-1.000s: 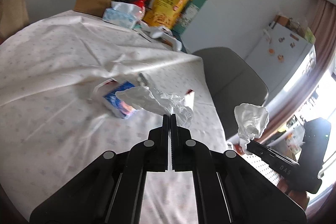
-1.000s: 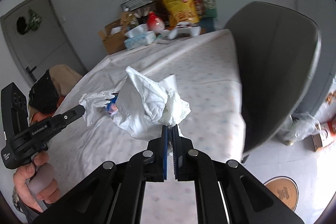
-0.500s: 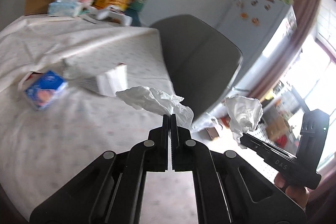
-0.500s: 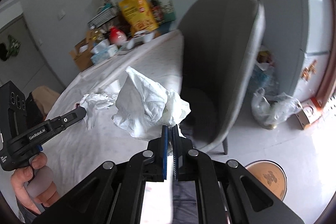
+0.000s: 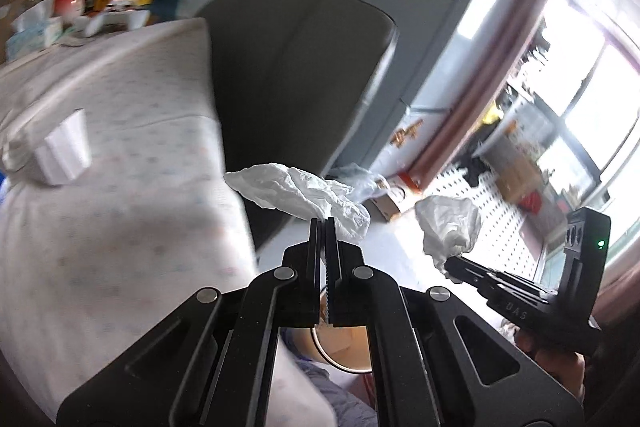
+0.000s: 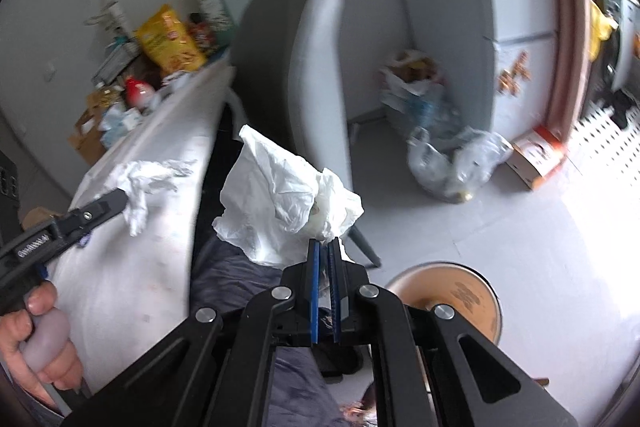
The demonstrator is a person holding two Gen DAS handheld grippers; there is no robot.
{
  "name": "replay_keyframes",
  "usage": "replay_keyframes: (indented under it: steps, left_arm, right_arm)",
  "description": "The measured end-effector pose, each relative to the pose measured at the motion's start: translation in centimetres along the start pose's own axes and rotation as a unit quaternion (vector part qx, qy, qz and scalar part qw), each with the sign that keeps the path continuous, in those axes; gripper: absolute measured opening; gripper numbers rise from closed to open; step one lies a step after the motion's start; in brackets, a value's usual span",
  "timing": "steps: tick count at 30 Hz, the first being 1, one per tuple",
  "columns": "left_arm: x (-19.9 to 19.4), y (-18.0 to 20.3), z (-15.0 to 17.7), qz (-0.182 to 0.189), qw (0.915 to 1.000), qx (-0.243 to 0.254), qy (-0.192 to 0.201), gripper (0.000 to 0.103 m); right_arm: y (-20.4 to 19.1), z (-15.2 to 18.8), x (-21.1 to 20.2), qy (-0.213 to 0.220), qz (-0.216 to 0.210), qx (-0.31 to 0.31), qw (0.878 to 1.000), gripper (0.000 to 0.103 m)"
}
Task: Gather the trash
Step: 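Carry the tissue bundle in the right gripper over the bin and release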
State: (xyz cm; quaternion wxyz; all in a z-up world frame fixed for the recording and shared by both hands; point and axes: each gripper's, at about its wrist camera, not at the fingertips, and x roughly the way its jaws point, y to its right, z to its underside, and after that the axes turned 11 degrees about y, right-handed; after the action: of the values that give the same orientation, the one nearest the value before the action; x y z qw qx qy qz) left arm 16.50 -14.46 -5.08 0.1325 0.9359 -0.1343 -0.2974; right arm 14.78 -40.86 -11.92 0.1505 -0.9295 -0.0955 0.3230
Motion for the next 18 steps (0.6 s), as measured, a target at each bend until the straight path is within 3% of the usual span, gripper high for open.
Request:
replay_keyframes:
  steps: [12,13,14,16,18]
  left_arm:
    - [4.4,5.4,2.3,0.022,0.9972,0.047,-0.055,0.003]
    - [4.8,5.6,2.6,0.022,0.9968,0.049,-0.060,0.003]
    - [5.0,5.6,2.8,0.021,0.9966,0.050,-0.063,0.003]
    - [5.7,5.8,3.1,0.020,0.9960,0.052,-0.070,0.003]
    - [6.1,6.0,3.3,0.020,0.9955,0.055,-0.075,0.003]
  right_arm:
    - [10.0,5.1,3.1,-0.050,0.076,0.074,0.993,0.010]
    - [10.6,5.6,3.5,-0.059,0.081,0.081,0.992,0.017]
    - [11.2,6.1,3.7,-0.067,0.082,0.088,0.990,0.036]
    - [12.3,7.0,3.7,-0.071,0.090,0.100,0.988,0.057]
    - [12.5,7.4,3.5,-0.067,0.101,0.095,0.988,0.058]
